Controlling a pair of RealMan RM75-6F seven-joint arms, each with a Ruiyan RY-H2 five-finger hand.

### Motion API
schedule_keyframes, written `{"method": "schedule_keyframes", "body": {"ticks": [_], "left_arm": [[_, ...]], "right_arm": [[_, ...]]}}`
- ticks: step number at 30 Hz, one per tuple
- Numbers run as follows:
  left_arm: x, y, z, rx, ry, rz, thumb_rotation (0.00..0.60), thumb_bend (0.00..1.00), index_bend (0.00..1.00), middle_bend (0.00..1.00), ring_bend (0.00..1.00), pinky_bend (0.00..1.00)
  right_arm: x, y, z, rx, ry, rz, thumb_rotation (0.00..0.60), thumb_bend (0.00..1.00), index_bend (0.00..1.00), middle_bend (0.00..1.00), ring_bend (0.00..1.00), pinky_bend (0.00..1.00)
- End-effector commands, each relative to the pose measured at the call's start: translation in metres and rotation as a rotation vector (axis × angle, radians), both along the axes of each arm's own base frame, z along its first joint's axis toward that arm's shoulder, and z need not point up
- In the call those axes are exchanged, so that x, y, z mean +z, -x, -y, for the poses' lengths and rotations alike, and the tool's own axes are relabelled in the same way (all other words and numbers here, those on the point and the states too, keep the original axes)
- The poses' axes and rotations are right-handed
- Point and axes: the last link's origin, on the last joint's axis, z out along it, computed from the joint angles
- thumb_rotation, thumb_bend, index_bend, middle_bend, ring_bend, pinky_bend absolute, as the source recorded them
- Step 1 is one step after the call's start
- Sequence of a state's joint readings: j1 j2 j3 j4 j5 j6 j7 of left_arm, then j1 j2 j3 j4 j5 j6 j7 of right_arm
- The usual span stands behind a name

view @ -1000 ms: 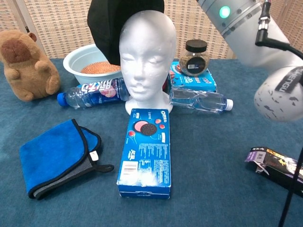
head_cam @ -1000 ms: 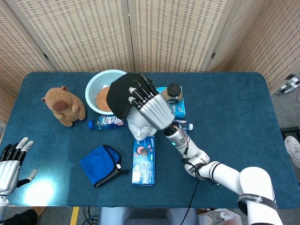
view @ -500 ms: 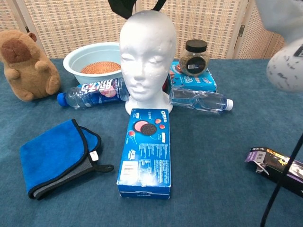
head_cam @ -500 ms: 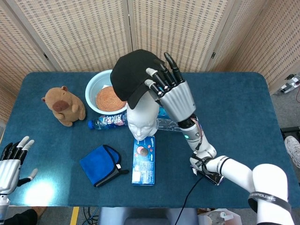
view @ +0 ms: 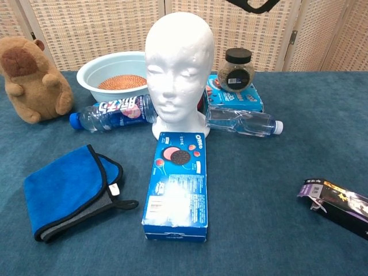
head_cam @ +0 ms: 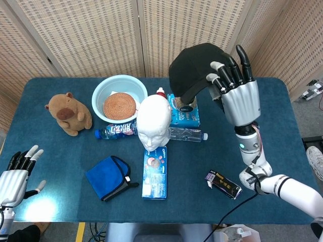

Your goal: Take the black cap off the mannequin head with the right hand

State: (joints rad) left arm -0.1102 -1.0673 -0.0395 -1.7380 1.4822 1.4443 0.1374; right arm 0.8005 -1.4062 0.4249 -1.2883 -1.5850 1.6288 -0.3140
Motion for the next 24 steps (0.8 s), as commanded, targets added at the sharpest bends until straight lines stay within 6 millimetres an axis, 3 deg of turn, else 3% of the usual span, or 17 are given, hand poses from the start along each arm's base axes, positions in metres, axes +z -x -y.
{"method": "schedule_keyframes", "body": {"ticks": [1, 13, 24], "left_arm": [[0.0, 0.0, 0.001, 0.0, 0.002, -0.001, 0.6, 0.24, 0.11, 0.04, 0.06, 0.0], [-0.002, 0.001, 0.002, 0.001, 0.016, 0.0, 0.6, 0.24, 0.11, 0.04, 0.06, 0.0], [-0.008, 0.003, 0.0, 0.007, 0.035, 0.0, 0.6, 0.24, 0.11, 0.04, 0.06, 0.0]], "right_arm": [[0.001, 0.031, -0.019, -0.074, -0.02, -0.024, 0.6, 0.48, 0.75, 0.4, 0.22, 0.11], [-0.018, 0.092, -0.034, -0.233, -0.096, -0.087, 0.6, 0.48, 0.75, 0.4, 0.22, 0.11], [-0.054, 0.135, -0.033, -0.352, -0.18, -0.105, 0.6, 0.48, 0.75, 0.4, 0.22, 0.11]]}}
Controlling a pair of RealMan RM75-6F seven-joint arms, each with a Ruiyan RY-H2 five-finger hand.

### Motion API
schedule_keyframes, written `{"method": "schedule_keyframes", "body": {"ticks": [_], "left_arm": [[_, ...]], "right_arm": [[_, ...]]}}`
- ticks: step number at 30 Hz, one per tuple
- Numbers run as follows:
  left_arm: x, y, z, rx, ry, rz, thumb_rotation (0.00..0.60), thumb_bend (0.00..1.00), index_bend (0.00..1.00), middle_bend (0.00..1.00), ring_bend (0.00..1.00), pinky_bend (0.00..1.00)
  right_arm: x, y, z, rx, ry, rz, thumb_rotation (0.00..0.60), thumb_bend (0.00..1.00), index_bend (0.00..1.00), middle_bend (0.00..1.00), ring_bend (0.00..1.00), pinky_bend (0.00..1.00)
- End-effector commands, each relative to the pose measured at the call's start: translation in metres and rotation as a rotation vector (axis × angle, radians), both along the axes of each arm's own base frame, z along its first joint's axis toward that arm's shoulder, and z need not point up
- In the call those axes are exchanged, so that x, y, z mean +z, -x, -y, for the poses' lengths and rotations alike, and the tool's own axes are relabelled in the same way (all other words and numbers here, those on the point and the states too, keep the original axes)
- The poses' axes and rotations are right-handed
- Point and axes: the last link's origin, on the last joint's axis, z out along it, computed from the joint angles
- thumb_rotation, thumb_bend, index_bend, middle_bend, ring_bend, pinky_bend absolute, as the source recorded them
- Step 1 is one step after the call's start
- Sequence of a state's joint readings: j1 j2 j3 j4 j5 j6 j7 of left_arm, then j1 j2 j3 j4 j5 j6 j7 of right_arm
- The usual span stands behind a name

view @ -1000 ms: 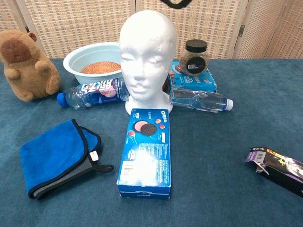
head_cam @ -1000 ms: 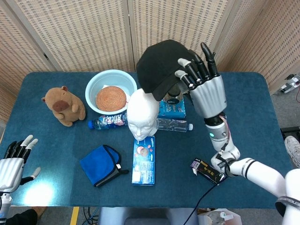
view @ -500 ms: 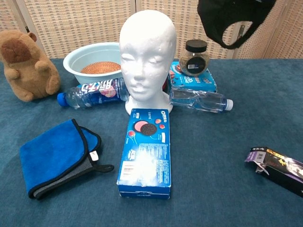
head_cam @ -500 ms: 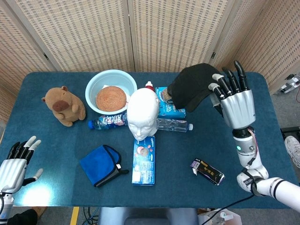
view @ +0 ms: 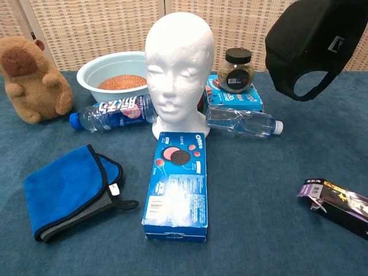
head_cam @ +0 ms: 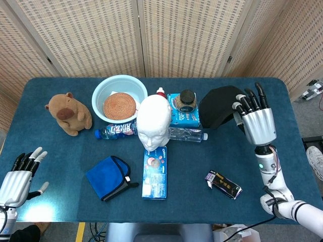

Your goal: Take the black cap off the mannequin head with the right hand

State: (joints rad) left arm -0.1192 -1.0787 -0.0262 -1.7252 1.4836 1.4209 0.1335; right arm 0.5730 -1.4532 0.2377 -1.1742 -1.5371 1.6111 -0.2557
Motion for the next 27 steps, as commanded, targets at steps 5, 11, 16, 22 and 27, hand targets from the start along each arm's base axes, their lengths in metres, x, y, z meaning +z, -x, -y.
{"method": "schedule_keyframes", "body": {"ticks": [5, 11, 16, 22, 27], "left_arm": [[-0.001, 0.003, 0.0, 0.014, 0.005, -0.003, 0.6, 0.24, 0.11, 0.04, 0.06, 0.0], [-0.003, 0.004, 0.0, 0.022, 0.011, -0.004, 0.6, 0.24, 0.11, 0.04, 0.06, 0.0], [-0.003, 0.004, 0.001, 0.025, 0.014, -0.003, 0.6, 0.24, 0.11, 0.04, 0.06, 0.0], [-0.005, 0.006, 0.002, 0.031, 0.023, 0.0, 0.6, 0.24, 0.11, 0.04, 0.06, 0.0], [-0.006, 0.006, 0.003, 0.033, 0.03, 0.001, 0.6, 0.24, 0.11, 0.04, 0.06, 0.0]], "right_arm": [[-0.033, 0.03, 0.006, -0.092, -0.071, -0.003, 0.6, 0.48, 0.75, 0.4, 0.22, 0.11], [-0.058, 0.049, 0.009, -0.145, -0.12, -0.006, 0.6, 0.48, 0.75, 0.4, 0.22, 0.11], [-0.075, 0.059, 0.006, -0.171, -0.165, -0.01, 0.6, 0.48, 0.75, 0.4, 0.22, 0.11], [-0.099, 0.077, -0.011, -0.223, -0.257, -0.034, 0.6, 0.45, 0.75, 0.39, 0.22, 0.11], [-0.105, 0.088, -0.02, -0.285, -0.297, -0.056, 0.6, 0.17, 0.64, 0.33, 0.19, 0.11]]}}
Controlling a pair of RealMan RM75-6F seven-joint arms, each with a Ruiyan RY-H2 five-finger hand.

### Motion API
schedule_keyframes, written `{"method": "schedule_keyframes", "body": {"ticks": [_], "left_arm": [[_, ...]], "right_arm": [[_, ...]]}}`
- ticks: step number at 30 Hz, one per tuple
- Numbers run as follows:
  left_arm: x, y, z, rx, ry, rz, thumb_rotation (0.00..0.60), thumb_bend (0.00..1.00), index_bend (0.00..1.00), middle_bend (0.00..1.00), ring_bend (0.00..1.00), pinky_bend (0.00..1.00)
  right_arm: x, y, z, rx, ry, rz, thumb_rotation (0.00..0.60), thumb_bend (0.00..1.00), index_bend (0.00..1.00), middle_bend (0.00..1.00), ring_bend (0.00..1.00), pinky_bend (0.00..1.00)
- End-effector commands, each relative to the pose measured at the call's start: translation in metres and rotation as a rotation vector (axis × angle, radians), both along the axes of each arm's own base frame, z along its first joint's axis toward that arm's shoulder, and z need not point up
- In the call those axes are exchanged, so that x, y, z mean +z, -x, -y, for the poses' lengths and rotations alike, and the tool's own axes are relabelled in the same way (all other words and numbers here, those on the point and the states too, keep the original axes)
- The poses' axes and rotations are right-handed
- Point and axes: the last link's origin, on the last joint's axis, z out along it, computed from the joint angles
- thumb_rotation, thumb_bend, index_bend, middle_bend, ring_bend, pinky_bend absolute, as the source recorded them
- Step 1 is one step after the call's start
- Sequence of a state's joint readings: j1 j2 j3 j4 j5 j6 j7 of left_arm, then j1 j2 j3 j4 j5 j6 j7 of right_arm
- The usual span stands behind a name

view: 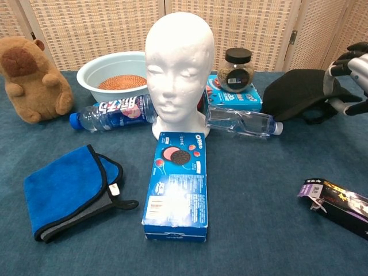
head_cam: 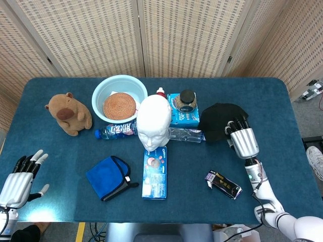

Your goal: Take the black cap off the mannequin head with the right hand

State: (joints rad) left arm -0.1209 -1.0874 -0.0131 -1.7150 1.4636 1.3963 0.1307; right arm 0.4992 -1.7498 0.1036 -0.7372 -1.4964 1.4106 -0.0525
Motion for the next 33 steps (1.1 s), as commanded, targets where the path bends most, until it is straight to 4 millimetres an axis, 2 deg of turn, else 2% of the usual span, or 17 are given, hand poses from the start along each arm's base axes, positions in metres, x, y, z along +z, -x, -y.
{"method": "schedule_keyframes", "body": {"ticks": [1, 2, 4, 8, 12, 22, 26, 29, 33], "left_arm": [[-0.001, 0.0, 0.0, 0.002, 0.003, 0.001, 0.6, 0.24, 0.11, 0.04, 0.06, 0.0], [-0.001, 0.0, 0.0, 0.002, 0.004, 0.002, 0.6, 0.24, 0.11, 0.04, 0.06, 0.0], [-0.001, 0.001, 0.0, 0.002, 0.005, 0.001, 0.6, 0.24, 0.11, 0.04, 0.06, 0.0], [-0.001, 0.0, 0.001, 0.004, 0.006, 0.001, 0.6, 0.24, 0.11, 0.04, 0.06, 0.0], [0.001, 0.002, 0.002, 0.014, 0.003, -0.001, 0.6, 0.24, 0.11, 0.04, 0.06, 0.0], [0.004, 0.001, 0.002, 0.027, -0.001, -0.01, 0.6, 0.24, 0.11, 0.04, 0.06, 0.0], [0.006, 0.001, 0.001, 0.023, -0.009, -0.011, 0.6, 0.24, 0.11, 0.04, 0.06, 0.0], [0.007, 0.0, 0.001, 0.019, -0.017, -0.01, 0.6, 0.24, 0.11, 0.04, 0.06, 0.0], [0.007, 0.0, 0.001, 0.018, -0.023, -0.011, 0.6, 0.24, 0.11, 0.04, 0.06, 0.0]], "right_arm": [[-0.003, 0.008, -0.007, -0.052, -0.029, -0.012, 0.6, 0.1, 0.6, 0.32, 0.17, 0.1], [-0.004, 0.009, -0.008, -0.069, -0.036, -0.014, 0.6, 0.04, 0.54, 0.29, 0.15, 0.1], [-0.003, 0.011, -0.01, -0.1, -0.049, -0.017, 0.6, 0.0, 0.43, 0.25, 0.11, 0.08], [0.003, 0.011, -0.016, -0.154, -0.074, -0.028, 0.6, 0.0, 0.17, 0.13, 0.03, 0.03], [0.014, 0.011, -0.026, -0.185, -0.092, -0.052, 0.6, 0.0, 0.01, 0.06, 0.0, 0.0], [0.048, 0.009, -0.065, -0.183, -0.119, -0.021, 0.6, 0.0, 0.0, 0.02, 0.0, 0.0], [0.069, 0.006, -0.08, -0.165, -0.074, -0.011, 0.6, 0.0, 0.0, 0.06, 0.0, 0.0], [0.084, 0.005, -0.091, -0.158, -0.074, 0.002, 0.6, 0.0, 0.05, 0.14, 0.04, 0.1], [0.105, 0.008, -0.107, -0.19, -0.163, 0.04, 0.6, 0.0, 0.11, 0.18, 0.1, 0.17]]}}
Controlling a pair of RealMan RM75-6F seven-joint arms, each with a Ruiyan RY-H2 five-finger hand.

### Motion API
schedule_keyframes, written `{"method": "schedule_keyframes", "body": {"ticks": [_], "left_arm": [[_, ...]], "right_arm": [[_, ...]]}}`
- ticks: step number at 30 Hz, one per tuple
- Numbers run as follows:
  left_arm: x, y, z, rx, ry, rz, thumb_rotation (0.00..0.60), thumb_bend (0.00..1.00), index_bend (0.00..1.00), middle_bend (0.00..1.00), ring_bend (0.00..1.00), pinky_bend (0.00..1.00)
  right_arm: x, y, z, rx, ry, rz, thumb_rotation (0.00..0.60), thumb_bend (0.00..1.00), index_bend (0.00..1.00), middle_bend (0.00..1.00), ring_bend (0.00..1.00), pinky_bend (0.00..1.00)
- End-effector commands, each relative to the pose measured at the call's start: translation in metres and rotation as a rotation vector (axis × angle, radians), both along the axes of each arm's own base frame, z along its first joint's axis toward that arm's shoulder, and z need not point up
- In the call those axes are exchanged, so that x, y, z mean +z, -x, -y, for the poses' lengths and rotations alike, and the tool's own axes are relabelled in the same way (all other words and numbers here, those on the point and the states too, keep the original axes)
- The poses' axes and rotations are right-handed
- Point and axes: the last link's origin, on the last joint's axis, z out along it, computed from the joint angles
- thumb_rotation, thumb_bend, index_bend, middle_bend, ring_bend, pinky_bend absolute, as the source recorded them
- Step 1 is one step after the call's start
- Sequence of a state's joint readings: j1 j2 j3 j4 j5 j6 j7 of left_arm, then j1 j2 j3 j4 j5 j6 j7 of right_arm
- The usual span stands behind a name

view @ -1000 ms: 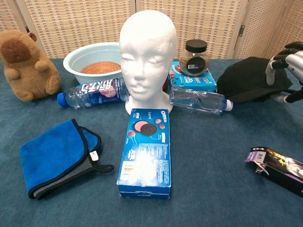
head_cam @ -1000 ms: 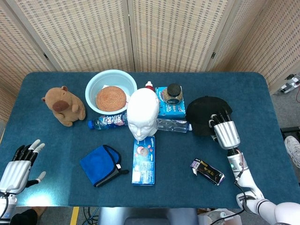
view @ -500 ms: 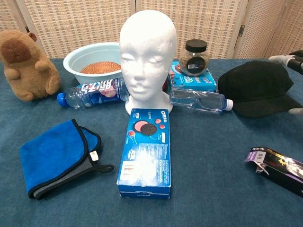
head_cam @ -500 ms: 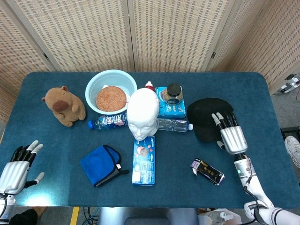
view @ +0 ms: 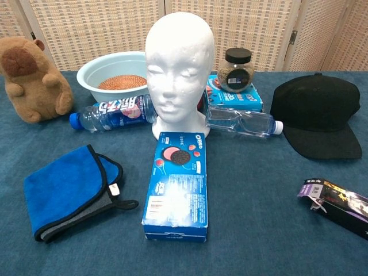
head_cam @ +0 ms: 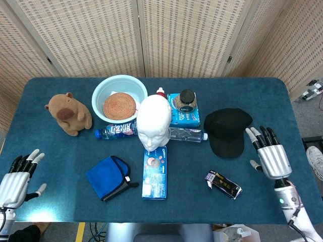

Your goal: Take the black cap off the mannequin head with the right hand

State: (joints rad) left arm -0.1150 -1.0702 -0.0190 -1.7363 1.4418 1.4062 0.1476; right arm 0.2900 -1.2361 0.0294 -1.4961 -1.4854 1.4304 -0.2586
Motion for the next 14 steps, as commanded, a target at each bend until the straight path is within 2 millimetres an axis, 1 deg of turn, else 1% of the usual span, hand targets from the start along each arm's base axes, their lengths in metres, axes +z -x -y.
{"method": "schedule_keyframes", "body": {"ticks": [1, 4, 10, 14], "left_arm": [[0.0, 0.0, 0.0, -0.001, -0.007, -0.001, 0.6, 0.24, 0.11, 0.04, 0.06, 0.0], [0.0, -0.001, 0.0, -0.004, -0.019, 0.0, 0.6, 0.24, 0.11, 0.04, 0.06, 0.0], [0.003, -0.004, -0.001, -0.017, -0.05, 0.003, 0.6, 0.24, 0.11, 0.04, 0.06, 0.0], [0.004, -0.006, -0.001, -0.022, -0.074, 0.007, 0.6, 0.24, 0.11, 0.04, 0.06, 0.0]], "right_arm": [[0.019, 0.002, -0.022, -0.045, -0.075, 0.048, 0.6, 0.0, 0.12, 0.18, 0.11, 0.18], [0.028, 0.004, -0.035, -0.065, -0.072, 0.052, 0.6, 0.0, 0.14, 0.21, 0.12, 0.19], [0.034, 0.01, -0.059, -0.091, -0.061, 0.073, 0.6, 0.0, 0.17, 0.22, 0.12, 0.19], [0.037, 0.011, -0.069, -0.081, -0.037, 0.074, 0.6, 0.0, 0.19, 0.23, 0.12, 0.19]]}}
